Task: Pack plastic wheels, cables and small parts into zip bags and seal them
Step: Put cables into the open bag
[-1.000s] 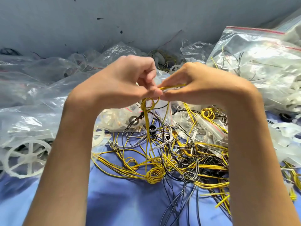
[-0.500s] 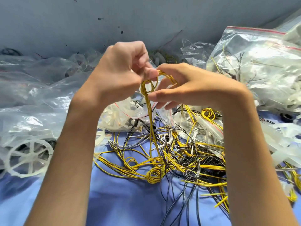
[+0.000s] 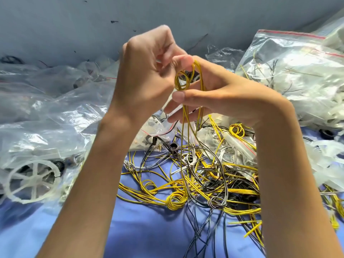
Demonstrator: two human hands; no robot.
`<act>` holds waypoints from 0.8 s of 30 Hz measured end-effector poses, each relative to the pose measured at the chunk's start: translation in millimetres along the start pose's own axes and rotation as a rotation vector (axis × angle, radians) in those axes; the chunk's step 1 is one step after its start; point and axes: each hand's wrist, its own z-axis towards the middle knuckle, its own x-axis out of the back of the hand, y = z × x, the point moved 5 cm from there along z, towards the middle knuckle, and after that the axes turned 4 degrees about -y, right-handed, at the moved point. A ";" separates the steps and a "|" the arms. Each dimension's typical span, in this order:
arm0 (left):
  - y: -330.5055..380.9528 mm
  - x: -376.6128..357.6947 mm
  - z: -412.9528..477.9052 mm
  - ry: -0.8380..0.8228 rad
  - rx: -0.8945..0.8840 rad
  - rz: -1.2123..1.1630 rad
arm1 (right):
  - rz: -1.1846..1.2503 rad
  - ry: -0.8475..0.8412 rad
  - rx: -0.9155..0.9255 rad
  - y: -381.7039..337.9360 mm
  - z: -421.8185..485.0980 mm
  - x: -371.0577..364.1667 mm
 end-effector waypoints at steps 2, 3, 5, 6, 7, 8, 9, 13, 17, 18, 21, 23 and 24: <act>1.0 -1.1 0.1 0.026 0.002 -0.025 | 0.031 -0.020 0.023 -2.9 -2.5 -1.2; 1.0 -1.3 0.3 0.027 0.005 -0.030 | 0.039 -0.021 0.036 -3.3 -2.9 -1.2; 0.4 -1.4 0.8 0.013 0.010 -0.026 | 0.011 0.002 0.043 -2.2 -2.0 0.4; -0.4 -1.2 0.7 -0.001 0.014 -0.025 | -0.021 0.014 0.029 -0.7 -0.9 1.4; -1.7 -0.7 0.3 -0.022 0.022 -0.025 | -0.060 0.023 0.009 0.9 0.5 2.2; -3.4 -0.3 -0.2 -0.059 0.036 -0.024 | -0.108 0.029 -0.009 2.5 2.2 2.9; -5.4 -0.3 -1.1 -0.112 0.055 -0.021 | -0.166 0.036 -0.027 3.5 3.5 2.8; -17.7 1.1 -5.3 -0.302 0.187 -0.020 | -0.442 0.061 -0.088 4.4 10.3 0.2; -30.0 4.2 -6.3 -0.335 0.302 -0.026 | -0.523 0.068 -0.095 -0.2 15.8 -4.7; -31.1 3.7 -6.6 -0.352 0.305 -0.021 | -0.515 0.073 -0.088 -1.7 16.3 -5.6; -32.8 2.0 -7.7 -0.416 0.324 -0.033 | -0.477 0.090 -0.086 -3.4 16.5 -6.8; -32.5 1.4 -7.9 -0.458 0.328 -0.037 | -0.462 0.110 -0.081 -5.2 16.6 -7.4; -32.2 1.2 -7.5 -0.477 0.323 -0.043 | -0.449 0.118 -0.084 -5.6 16.7 -7.2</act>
